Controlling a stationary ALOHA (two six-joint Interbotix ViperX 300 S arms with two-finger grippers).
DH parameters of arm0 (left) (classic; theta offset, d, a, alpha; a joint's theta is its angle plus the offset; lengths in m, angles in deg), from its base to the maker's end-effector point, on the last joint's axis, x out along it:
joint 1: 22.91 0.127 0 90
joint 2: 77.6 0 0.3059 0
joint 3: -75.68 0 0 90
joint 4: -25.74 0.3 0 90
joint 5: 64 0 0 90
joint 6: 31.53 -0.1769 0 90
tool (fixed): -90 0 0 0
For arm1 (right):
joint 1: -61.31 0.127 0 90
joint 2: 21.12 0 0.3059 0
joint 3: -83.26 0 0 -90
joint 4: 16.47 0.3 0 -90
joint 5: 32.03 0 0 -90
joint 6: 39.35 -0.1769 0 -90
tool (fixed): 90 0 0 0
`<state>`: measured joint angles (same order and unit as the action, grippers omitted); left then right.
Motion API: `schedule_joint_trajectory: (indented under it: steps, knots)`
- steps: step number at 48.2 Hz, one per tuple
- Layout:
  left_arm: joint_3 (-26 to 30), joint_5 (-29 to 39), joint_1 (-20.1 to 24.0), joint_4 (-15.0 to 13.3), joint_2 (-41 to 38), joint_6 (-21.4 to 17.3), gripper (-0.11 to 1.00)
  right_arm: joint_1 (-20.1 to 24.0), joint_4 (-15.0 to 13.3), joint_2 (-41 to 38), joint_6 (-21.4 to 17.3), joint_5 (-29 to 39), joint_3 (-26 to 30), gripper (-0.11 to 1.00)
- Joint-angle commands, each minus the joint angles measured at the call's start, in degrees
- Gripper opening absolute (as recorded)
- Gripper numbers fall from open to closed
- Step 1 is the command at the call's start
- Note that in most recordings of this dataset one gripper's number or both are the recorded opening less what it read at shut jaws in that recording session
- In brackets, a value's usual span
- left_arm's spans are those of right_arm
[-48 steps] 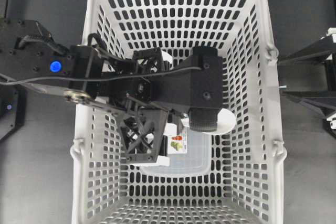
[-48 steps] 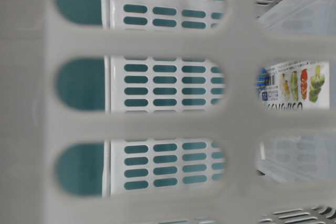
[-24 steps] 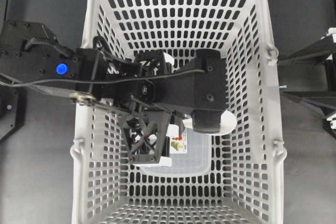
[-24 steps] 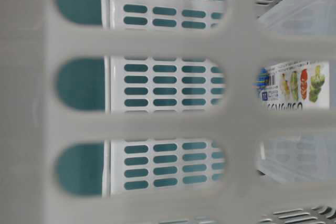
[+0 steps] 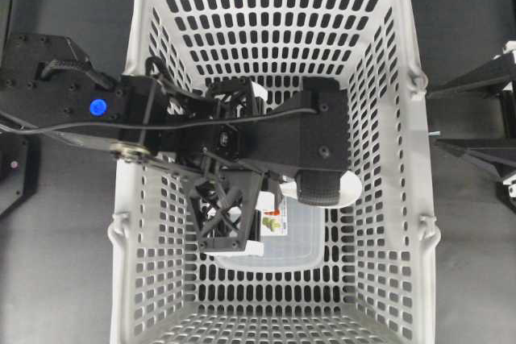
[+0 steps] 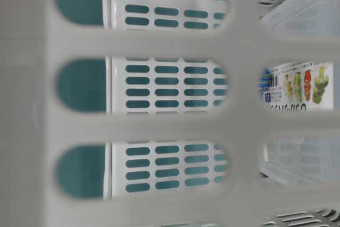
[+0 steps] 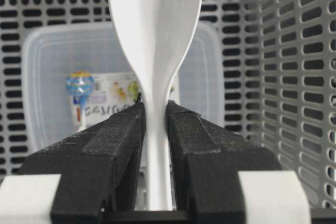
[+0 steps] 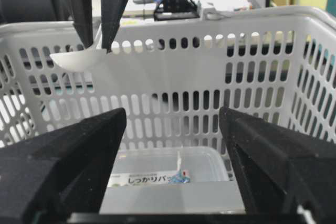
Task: Pick up the chinese spoon from the shopping basket with the left arm.
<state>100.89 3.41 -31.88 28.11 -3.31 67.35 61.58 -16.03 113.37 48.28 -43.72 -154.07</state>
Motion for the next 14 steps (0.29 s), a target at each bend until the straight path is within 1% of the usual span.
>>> schedule_joint_trajectory:
  steps: [1,14]
  knots:
    - [0.3,-0.2,0.2,0.2,1.1,-0.2,0.13,0.0,0.1,-0.4,0.0,0.2,0.4,0.69]
    - [-1.6,-0.3,0.1,0.2,1.3,0.2,0.13,-0.1,0.2,-0.4,0.0,2.9,-0.1,0.69]
